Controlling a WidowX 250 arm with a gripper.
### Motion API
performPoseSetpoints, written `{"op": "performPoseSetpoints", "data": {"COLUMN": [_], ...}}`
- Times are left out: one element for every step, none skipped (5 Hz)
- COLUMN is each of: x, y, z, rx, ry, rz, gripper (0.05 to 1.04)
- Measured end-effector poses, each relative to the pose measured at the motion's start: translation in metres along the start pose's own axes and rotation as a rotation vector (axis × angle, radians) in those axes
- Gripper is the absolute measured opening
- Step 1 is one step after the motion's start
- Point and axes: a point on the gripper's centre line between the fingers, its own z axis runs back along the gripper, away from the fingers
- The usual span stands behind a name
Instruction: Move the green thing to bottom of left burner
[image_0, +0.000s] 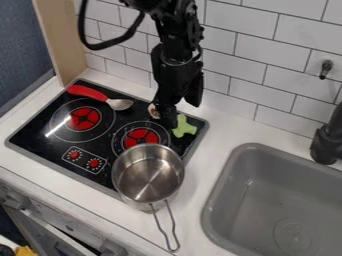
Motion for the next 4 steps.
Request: {"op": "performPoseSetpoints", "data": {"x": [0.001,-0.003,-0.006,-0.010], "y": [-0.009,-0.007,-0.002,-0.004], "z": [-0.018,-0.030,-0.035,-0.037], "rx": [0.061,0.117,0.154,0.138], "ry": [-0.019,-0.046,-0.085,-0.103], "rz": [-0.018,-0.063,-0.095,-0.098], "gripper": [1.001,0.977,0.852,0.666]}}
